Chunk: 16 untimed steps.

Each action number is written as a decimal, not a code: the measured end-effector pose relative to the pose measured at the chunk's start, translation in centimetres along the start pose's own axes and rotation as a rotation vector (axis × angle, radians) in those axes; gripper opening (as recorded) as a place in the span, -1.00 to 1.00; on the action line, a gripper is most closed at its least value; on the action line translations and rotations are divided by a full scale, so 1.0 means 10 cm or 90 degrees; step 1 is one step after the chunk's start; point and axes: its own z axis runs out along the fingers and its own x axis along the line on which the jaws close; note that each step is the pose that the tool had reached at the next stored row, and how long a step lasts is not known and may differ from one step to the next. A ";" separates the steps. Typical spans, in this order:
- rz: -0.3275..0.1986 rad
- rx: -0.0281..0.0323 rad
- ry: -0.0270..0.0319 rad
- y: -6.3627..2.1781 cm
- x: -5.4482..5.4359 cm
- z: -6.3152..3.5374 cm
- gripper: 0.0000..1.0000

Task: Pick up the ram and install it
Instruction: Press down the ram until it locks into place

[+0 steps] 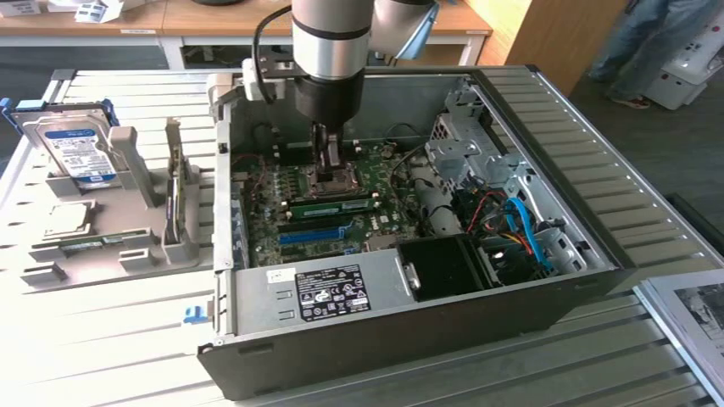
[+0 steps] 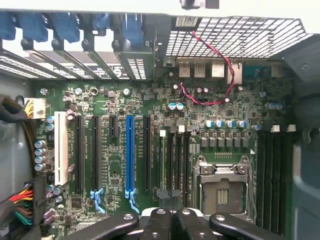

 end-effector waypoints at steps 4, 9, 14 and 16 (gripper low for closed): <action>0.000 0.0000 0.0000 -0.001 0.00 -0.079 -0.80; 0.000 0.0000 0.0000 -0.002 -0.01 -0.172 -0.80; 0.000 0.0000 0.0000 -0.003 -0.01 -0.256 -0.80; 0.000 0.0000 0.0000 -0.003 -0.01 -0.287 -0.80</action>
